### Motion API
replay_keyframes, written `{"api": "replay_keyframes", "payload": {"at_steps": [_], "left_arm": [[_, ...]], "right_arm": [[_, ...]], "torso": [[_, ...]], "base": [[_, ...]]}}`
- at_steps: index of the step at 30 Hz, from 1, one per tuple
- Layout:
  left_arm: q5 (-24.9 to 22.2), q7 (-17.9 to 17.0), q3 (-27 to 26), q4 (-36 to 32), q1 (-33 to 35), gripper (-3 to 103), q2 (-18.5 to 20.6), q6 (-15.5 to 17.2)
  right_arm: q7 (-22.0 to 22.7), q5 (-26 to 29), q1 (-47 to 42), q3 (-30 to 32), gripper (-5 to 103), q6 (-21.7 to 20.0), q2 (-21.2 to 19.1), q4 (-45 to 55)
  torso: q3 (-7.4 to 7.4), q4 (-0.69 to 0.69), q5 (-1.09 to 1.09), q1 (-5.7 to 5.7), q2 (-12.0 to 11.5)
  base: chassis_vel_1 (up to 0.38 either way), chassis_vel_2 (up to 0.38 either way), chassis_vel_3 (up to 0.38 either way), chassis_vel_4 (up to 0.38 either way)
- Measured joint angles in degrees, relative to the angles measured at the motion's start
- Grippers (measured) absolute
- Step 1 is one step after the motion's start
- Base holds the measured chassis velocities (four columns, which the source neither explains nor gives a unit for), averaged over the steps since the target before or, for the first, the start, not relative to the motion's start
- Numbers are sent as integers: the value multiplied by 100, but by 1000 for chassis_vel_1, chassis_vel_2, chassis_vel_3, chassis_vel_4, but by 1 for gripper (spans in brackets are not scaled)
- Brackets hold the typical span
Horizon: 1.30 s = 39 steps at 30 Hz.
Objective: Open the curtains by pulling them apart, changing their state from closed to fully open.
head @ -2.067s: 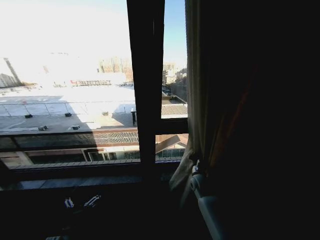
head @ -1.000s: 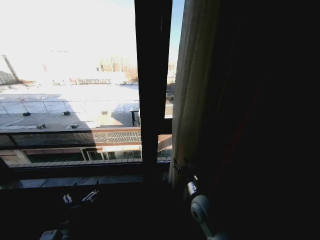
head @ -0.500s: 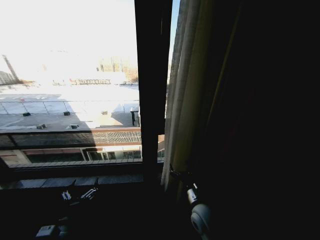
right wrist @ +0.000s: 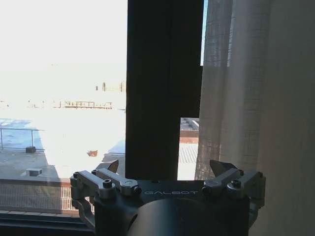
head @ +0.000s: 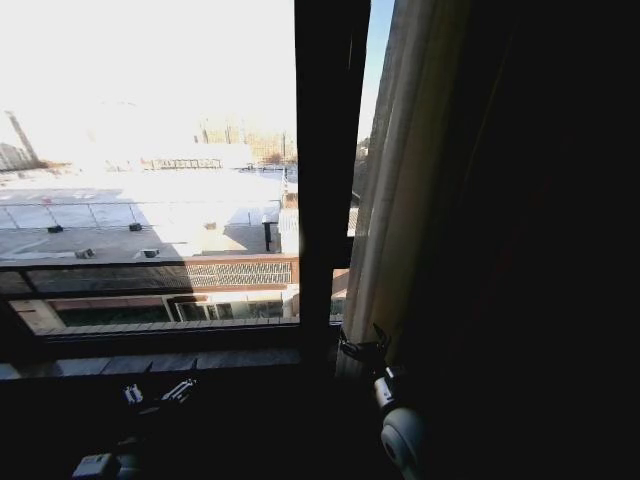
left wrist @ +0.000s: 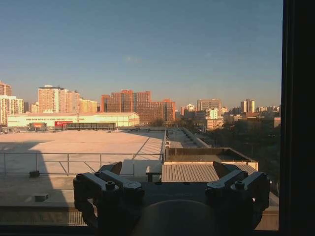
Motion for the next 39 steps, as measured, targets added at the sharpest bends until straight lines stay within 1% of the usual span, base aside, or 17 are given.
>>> {"api": "replay_keyframes", "payload": {"at_steps": [10,28,39], "left_arm": [[19,9,18,-12,46,100,-34,-90],[28,22,16,-77,99,100,-46,-115],[38,28,24,-78,106,100,-60,-115]], "right_arm": [[-69,-125,-17,-17,100,16,3,-76],[-200,-326,-8,-65,100,58,-9,-201],[-231,-344,-11,-77,100,61,0,-232]], "torso": [[0,0,-1,0,1],[0,0,-1,0,0],[0,0,-1,0,0]], "base": [[308,322,-314,-324],[353,359,-363,-359],[359,351,-350,-350]]}}
